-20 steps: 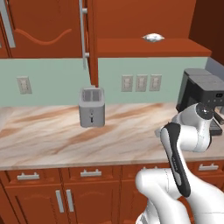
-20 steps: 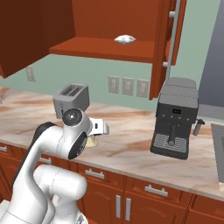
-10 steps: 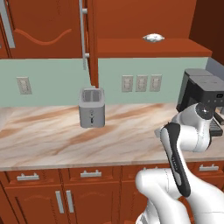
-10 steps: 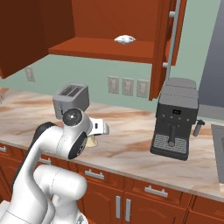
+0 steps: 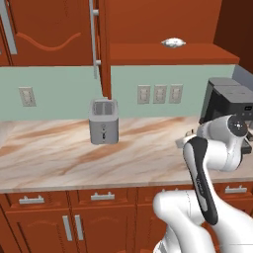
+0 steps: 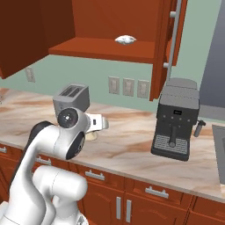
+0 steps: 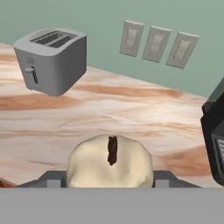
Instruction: Pick the candle and candle from the dining table and place them in the open cabinet. Close the cabinet after placing the objects.
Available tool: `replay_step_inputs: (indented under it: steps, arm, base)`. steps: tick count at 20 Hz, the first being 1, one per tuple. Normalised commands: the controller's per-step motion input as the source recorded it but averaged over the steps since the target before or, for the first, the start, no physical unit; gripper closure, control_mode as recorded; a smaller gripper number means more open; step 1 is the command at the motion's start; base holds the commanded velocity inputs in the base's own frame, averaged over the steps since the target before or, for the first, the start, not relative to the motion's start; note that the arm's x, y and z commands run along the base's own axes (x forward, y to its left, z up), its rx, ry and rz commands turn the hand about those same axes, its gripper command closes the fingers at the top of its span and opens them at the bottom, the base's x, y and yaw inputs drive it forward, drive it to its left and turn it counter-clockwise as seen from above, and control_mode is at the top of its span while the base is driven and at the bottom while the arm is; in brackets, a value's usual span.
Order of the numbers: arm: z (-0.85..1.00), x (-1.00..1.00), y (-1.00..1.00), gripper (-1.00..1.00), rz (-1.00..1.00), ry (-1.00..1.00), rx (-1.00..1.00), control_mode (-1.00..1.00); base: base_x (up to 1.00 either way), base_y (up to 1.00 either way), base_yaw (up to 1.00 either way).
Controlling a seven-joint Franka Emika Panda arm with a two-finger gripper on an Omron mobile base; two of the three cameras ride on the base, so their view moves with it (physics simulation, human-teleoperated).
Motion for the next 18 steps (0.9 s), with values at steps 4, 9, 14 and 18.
replay_step_inputs:
  steps: [4,9,14,18]
  arm:
    - [0.48,0.00,0.16,1.00,-0.01,-0.10,0.00,-1.00]
    - [0.71,0.00,0.17,1.00,-0.06,-0.07,0.04,-1.00]
    - [0.67,0.04,0.03,1.00,-0.06,0.00,0.21,-1.00]
    - [0.71,0.09,0.00,1.00,-0.04,0.00,0.20,-1.00]
  base:
    - [0.00,0.00,0.00]
    - [0.00,0.00,0.00]
    - [0.00,0.00,0.00]
    - [0.00,0.00,0.00]
